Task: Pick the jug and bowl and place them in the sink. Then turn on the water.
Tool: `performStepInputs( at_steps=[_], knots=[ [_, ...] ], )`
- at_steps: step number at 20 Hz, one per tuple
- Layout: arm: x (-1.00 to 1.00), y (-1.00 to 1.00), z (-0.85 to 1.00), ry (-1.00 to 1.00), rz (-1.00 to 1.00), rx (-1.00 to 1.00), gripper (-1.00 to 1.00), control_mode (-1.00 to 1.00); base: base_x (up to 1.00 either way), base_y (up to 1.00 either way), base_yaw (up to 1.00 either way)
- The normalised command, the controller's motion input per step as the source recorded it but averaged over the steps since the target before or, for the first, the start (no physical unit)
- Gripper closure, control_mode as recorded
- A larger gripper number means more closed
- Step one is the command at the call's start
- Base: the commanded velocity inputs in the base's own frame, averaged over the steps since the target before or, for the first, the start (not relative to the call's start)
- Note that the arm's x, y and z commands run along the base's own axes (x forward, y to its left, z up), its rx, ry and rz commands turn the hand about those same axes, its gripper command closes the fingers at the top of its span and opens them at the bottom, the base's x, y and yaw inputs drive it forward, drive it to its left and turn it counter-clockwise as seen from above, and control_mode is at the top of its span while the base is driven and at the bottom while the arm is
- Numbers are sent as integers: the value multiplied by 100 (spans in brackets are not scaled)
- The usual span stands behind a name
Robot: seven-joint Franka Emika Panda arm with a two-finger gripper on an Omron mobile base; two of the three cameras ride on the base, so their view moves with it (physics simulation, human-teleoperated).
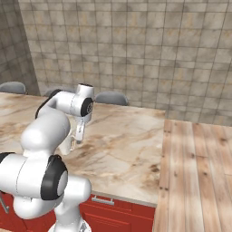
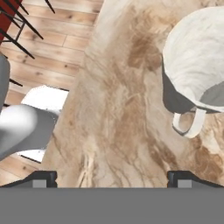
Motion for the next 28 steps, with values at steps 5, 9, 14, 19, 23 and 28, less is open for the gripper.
performStepInputs(
  at_steps=[5, 9, 14, 19, 23, 28],
  knots=[
    [27, 0, -1, 0, 0, 0, -100, -100, 0, 0, 0],
    [34, 0, 0, 0, 0, 0, -100, -100, 0, 0, 0],
    [38, 0, 0, 0, 0, 0, -100, -100, 0, 0, 0],
    [35, 0, 0, 0, 0, 0, -100, -100, 0, 0, 0],
    [12, 0, 0, 0, 0, 0, -100, -100, 0, 0, 0],
    [12, 0, 0, 0, 0, 0, -100, -100, 0, 0, 0]
  ],
)
